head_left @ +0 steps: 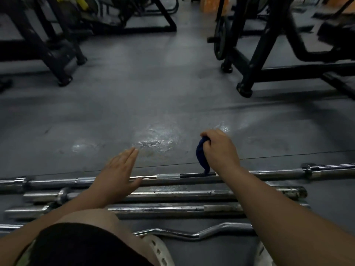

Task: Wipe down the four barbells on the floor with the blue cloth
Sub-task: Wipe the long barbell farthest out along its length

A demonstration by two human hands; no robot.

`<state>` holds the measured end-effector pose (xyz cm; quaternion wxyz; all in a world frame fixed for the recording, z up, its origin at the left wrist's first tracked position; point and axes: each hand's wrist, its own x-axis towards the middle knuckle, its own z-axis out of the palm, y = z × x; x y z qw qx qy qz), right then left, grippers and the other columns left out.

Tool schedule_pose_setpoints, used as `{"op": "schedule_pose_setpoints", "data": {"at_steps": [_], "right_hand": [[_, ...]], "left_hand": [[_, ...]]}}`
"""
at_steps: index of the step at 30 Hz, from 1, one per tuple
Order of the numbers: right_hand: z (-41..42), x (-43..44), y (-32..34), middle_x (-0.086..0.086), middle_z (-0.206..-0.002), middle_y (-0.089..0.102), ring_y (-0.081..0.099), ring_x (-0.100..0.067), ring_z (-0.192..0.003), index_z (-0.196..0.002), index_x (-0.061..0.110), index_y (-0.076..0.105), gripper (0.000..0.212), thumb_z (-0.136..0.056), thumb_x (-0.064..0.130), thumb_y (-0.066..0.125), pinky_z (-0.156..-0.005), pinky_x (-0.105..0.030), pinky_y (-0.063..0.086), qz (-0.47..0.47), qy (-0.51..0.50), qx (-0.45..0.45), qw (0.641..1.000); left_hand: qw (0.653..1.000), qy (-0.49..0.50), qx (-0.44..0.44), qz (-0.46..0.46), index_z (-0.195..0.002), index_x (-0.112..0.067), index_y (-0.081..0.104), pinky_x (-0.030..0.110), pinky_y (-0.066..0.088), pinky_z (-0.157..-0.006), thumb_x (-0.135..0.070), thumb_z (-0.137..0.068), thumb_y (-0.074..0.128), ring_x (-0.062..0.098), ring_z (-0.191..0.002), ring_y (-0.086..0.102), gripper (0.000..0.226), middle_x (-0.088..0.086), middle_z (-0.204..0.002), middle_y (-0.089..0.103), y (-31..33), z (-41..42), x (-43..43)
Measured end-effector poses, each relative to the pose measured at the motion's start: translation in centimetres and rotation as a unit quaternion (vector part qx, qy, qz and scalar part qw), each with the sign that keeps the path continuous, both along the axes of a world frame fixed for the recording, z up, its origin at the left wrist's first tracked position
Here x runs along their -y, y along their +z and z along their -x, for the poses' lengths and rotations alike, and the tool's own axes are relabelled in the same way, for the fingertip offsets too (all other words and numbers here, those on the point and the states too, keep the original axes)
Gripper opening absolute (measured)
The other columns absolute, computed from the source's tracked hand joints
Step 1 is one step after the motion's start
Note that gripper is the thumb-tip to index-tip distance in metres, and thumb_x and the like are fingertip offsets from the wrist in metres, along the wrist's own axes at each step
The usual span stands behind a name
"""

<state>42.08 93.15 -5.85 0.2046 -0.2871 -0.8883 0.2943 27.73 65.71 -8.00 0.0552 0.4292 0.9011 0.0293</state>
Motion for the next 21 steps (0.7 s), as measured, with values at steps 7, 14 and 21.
{"op": "schedule_pose_setpoints", "data": {"at_steps": [7,14,21], "right_hand": [[-0.8,-0.5,1.2,0.001,-0.116,0.059,0.057,-0.018,-0.099,-0.116,0.022,0.064,0.034,-0.093,0.011,0.042,-0.085,-0.041,0.053,0.022,0.000,-0.016,1.000],[0.5,-0.3,-2.9,0.000,-0.120,0.059,0.057,-0.018,-0.103,-0.118,0.022,0.065,0.035,-0.093,0.011,0.043,-0.087,-0.037,0.050,0.003,-0.003,0.054,0.999],[4.0,0.8,-8.2,-0.001,-0.117,0.060,0.055,-0.015,-0.093,-0.117,0.021,0.065,0.034,-0.092,0.010,0.045,-0.079,-0.031,0.047,0.027,-0.016,0.105,0.994]], "left_hand": [[0.999,0.034,0.005,0.007,-0.159,-0.019,0.011,0.035,0.018,-0.119,-0.067,-0.080,0.040,0.022,-0.150,0.019,0.098,0.001,-0.166,0.012,1.5,-1.6,1.7],[1.000,0.004,0.015,0.003,-0.159,-0.022,0.002,0.034,0.016,-0.120,-0.053,-0.093,0.054,0.019,-0.152,0.013,0.090,-0.001,-0.166,0.005,-0.8,1.9,0.6],[0.996,-0.003,0.084,0.015,-0.159,-0.019,0.011,0.037,0.021,-0.119,-0.051,-0.087,0.061,0.024,-0.150,0.021,0.092,0.001,-0.166,0.012,-7.0,6.8,2.9]]}}
